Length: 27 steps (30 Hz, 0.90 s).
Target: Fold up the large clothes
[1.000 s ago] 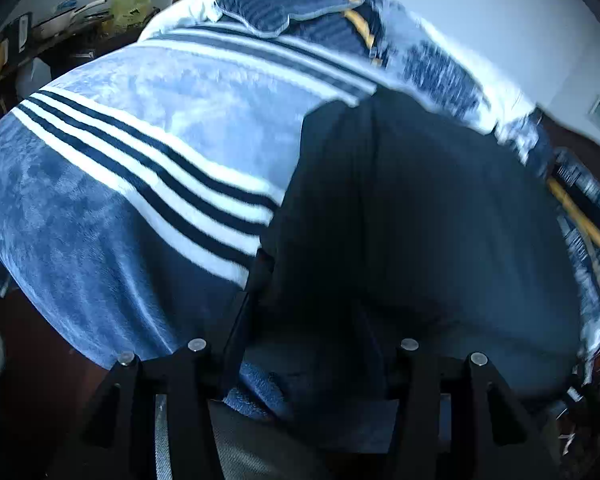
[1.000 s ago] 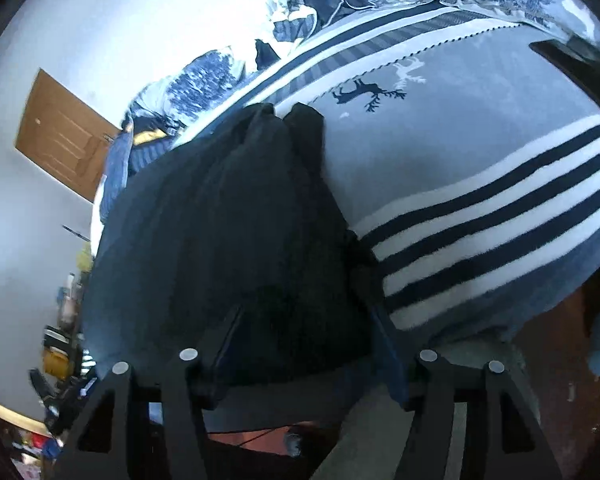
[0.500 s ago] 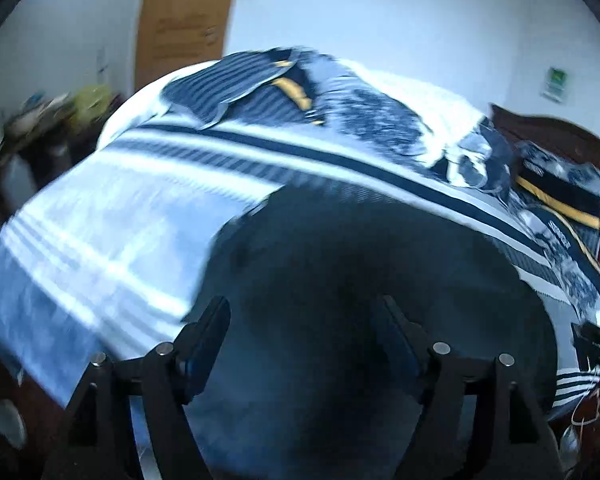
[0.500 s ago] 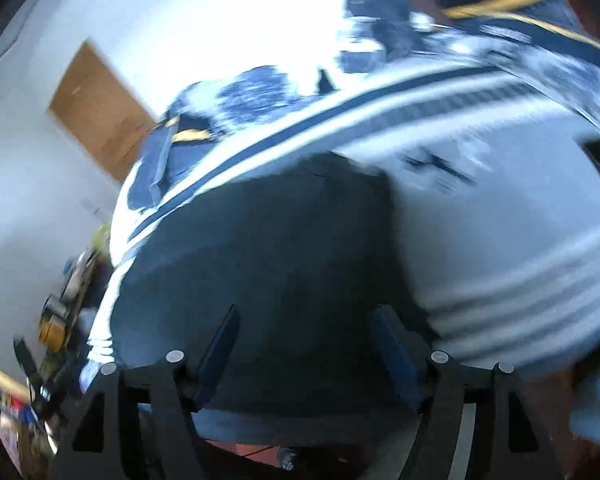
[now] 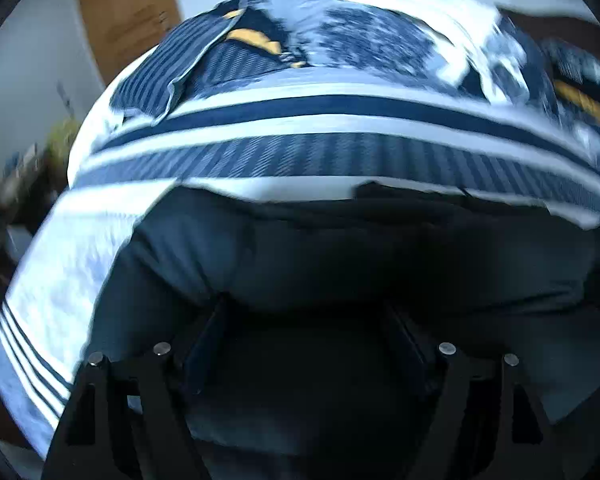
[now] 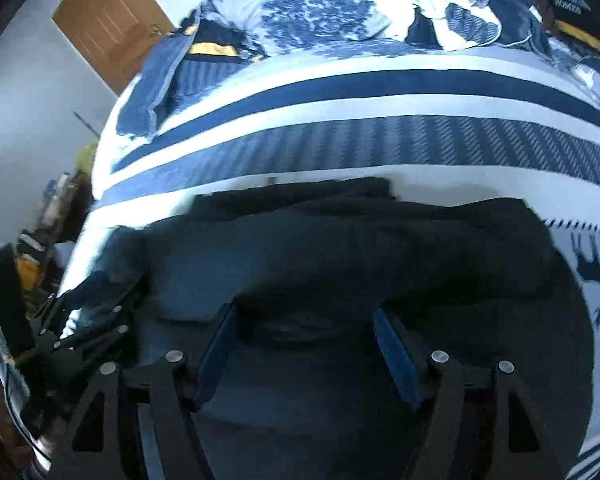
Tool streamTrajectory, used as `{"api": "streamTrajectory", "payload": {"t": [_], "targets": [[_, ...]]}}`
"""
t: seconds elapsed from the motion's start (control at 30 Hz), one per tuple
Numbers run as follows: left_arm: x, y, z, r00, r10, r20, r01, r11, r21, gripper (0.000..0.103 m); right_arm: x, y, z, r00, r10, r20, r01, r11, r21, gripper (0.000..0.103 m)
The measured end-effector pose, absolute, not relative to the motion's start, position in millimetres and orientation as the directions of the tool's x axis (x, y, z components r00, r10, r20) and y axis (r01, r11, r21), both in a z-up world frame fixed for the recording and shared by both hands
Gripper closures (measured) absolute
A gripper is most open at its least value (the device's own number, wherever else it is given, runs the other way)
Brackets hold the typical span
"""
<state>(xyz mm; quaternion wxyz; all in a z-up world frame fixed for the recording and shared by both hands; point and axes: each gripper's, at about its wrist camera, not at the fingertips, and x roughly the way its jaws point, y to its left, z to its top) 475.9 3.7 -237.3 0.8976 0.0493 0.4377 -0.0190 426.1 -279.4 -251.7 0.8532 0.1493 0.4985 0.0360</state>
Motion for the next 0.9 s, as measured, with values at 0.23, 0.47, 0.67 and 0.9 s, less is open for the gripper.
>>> {"api": "streamTrajectory", "payload": {"t": [0.23, 0.47, 0.67, 0.9], "targets": [[479, 41, -247, 0.625, 0.007, -0.781, 0.037, 0.999, 0.039, 0.023, 424, -342, -281, 0.492, 0.133, -0.86, 0.199, 0.945, 0.26, 0.029], [481, 38, -200, 0.72, -0.047, -0.693, 0.035, 0.999, -0.032, 0.02, 407, -325, -230, 0.6, 0.139, -0.788, 0.148, 0.949, 0.28, 0.03], [520, 45, -259, 0.576, 0.108, -0.81, -0.025, 0.993, 0.115, 0.018, 457, -265, -257, 0.476, 0.22, -0.851, 0.021, 0.965, 0.262, 0.029], [513, 78, -260, 0.566, 0.042, -0.823, -0.109, 0.994, -0.025, 0.008, 456, -326, -287, 0.486, 0.26, -0.834, 0.149, 0.916, 0.372, 0.04]]}}
